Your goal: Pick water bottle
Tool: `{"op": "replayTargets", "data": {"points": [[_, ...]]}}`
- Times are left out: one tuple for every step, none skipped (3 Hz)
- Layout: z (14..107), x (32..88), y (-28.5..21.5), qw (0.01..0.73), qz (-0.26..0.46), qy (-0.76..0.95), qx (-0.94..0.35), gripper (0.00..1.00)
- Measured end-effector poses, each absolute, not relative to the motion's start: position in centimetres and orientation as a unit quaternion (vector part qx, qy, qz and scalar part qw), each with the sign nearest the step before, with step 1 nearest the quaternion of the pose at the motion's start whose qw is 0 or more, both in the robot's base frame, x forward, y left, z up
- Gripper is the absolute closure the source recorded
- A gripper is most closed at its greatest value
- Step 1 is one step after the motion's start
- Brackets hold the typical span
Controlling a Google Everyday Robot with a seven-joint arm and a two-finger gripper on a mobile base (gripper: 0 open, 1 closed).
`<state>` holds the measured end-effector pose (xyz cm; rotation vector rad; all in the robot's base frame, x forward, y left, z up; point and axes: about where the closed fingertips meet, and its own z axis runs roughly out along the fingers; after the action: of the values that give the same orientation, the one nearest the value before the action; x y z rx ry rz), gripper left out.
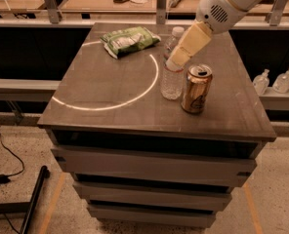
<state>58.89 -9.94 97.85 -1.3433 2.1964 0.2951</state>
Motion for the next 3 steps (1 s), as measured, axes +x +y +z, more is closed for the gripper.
{"op": "replayTargets", "data": {"points": [[97.0,59.9,-9.1,0.28,0.123,0.816,-0.491,0.27],[96.0,60.4,-8.3,0.28,0.132,0.817,-0.487,0.5],[95.4,60.6,-8.0,0.278,0.144,0.815,-0.488,0.81]]}}
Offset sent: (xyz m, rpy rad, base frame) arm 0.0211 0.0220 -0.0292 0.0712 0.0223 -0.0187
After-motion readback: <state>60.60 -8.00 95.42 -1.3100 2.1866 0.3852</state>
